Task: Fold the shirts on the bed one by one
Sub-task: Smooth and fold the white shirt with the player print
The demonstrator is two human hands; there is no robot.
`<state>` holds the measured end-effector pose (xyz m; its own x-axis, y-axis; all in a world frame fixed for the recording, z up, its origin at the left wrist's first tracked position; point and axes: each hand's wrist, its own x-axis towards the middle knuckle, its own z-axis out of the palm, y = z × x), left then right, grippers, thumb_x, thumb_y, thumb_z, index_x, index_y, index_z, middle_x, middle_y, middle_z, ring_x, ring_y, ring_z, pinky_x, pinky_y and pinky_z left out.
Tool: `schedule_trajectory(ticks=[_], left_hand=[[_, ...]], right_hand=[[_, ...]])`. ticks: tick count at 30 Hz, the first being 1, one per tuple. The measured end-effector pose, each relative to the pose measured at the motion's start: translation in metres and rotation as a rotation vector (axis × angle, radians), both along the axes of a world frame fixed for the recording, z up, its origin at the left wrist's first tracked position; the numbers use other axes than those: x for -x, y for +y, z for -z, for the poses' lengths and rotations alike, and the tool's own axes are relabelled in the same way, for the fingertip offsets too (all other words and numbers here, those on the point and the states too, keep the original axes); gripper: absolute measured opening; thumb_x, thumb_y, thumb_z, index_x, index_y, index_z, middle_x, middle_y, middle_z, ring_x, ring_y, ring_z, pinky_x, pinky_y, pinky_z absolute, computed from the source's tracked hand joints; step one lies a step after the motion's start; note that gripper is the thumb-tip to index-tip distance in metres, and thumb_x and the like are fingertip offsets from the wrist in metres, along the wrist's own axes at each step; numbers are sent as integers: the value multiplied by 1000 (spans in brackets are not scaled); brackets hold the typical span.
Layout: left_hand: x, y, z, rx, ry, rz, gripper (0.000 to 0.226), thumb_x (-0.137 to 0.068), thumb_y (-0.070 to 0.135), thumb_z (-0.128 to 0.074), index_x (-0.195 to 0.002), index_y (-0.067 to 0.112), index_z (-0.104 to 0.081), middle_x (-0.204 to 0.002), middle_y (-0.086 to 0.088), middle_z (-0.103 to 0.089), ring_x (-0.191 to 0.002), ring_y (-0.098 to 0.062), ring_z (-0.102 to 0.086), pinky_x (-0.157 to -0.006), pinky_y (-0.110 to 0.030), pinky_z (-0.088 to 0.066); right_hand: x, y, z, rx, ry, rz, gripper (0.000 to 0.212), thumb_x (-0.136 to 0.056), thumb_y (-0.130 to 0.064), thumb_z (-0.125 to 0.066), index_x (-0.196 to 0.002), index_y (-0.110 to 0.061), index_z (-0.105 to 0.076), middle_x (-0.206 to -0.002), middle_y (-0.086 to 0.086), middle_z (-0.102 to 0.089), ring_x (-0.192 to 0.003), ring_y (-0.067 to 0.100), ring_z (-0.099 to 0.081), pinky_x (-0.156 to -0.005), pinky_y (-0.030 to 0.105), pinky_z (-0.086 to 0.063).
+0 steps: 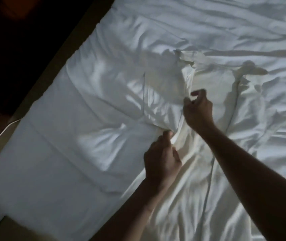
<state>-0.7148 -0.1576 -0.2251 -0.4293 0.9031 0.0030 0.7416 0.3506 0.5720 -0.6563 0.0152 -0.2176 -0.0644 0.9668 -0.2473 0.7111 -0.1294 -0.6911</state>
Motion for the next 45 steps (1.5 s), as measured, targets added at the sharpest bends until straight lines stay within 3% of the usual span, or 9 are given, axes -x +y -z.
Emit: schedule_trajectory(ticks=[4,9,17,21,26,30,36,41,45], left_hand=[[8,-47,-10,166,105,-62,41,-82,20,-63,-122,21,-56,-92,4,-65,-80,-24,-68,-65,-38,-56],[16,-111,-26,356,207,-43,18,-76,23,-59,-93,17,-59,-76,-1,-65,-66,-29,-67,-59,-35,-55],[24,-195,-43,501,384,-42,23,-62,21,-71,-82,14,-63,-68,-3,-63,-58,-30,-63,-63,-37,-47],[35,-224,-49,421,444,51,21,-62,19,-68,-81,12,-64,-61,-7,-63,-51,-32,-63,-56,-35,-48],[16,-243,-68,221,415,285,23,-67,16,-77,-87,15,-67,-53,-4,-56,-39,-28,-57,-41,-27,-41],[7,-263,-66,82,256,259,14,-88,28,-60,-78,20,-65,-53,-4,-57,-44,-28,-59,-43,-29,-43],[37,-289,-41,261,-57,-51,25,-96,40,-64,-111,21,-62,-103,-1,-69,-93,-26,-68,-79,-43,-57],[40,-294,-31,423,-438,-181,16,-94,39,-64,-98,24,-66,-91,5,-74,-88,-22,-70,-82,-42,-57],[51,-299,-28,462,-505,-187,11,-92,32,-71,-88,22,-73,-81,7,-74,-85,-18,-71,-78,-34,-54]], right_hand=[[-10,-94,-4,195,50,39,32,-94,-43,-61,-109,-17,-52,-107,13,-72,-96,33,-68,-79,35,-46],[-1,-156,-12,292,-98,-64,48,-87,-60,-65,-113,-19,-58,-106,3,-65,-100,27,-62,-88,40,-51],[9,-197,-28,299,-61,-31,21,-72,-29,-53,-77,-14,-66,-78,7,-71,-76,33,-70,-76,37,-61],[2,-216,-28,286,103,218,22,-84,-24,-51,-94,-8,-62,-78,10,-71,-46,25,-69,-55,45,-63],[-4,-269,-38,365,70,105,36,-85,-47,-68,-86,-11,-67,-74,5,-72,-63,24,-72,-64,37,-60],[-22,-303,-35,333,43,197,19,-79,-24,-61,-78,-6,-69,-75,13,-70,-72,36,-69,-61,43,-62],[-40,-354,-41,588,228,224,33,-86,-37,-81,-83,-5,-72,-71,13,-74,-57,29,-74,-50,36,-59],[-39,-392,-41,688,212,133,22,-81,-24,-83,-87,-5,-74,-65,16,-73,-60,31,-75,-62,48,-65],[-38,-414,-26,537,235,259,7,-82,-17,-75,-87,-14,-75,-76,8,-75,-72,31,-75,-63,53,-64]])
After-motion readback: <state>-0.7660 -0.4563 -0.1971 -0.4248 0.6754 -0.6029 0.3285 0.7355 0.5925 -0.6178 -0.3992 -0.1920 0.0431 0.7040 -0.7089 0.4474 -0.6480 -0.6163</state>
